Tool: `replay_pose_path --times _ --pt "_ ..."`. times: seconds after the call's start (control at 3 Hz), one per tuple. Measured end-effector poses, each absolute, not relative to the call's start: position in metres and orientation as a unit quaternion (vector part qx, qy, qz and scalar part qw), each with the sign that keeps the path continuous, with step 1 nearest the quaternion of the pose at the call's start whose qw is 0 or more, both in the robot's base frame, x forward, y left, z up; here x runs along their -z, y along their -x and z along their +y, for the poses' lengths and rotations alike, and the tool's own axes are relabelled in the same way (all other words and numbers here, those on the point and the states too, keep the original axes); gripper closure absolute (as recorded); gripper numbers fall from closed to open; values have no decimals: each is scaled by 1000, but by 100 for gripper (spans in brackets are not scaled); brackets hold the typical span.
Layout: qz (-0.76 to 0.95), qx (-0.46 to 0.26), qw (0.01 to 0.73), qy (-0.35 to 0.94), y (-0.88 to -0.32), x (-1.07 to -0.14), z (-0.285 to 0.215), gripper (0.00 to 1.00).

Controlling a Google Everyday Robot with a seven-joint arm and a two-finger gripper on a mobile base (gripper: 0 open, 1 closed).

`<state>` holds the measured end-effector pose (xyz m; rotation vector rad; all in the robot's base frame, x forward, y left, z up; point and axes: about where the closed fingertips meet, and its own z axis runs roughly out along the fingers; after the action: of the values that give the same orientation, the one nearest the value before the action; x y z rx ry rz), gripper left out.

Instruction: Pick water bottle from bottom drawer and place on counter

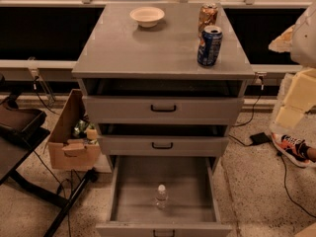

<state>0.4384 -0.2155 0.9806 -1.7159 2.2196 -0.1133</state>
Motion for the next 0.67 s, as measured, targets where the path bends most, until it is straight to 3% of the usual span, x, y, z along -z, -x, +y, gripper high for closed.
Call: replay_pose_path --times 0.67 --pt "781 21 187 596 -438 -970 -213 0"
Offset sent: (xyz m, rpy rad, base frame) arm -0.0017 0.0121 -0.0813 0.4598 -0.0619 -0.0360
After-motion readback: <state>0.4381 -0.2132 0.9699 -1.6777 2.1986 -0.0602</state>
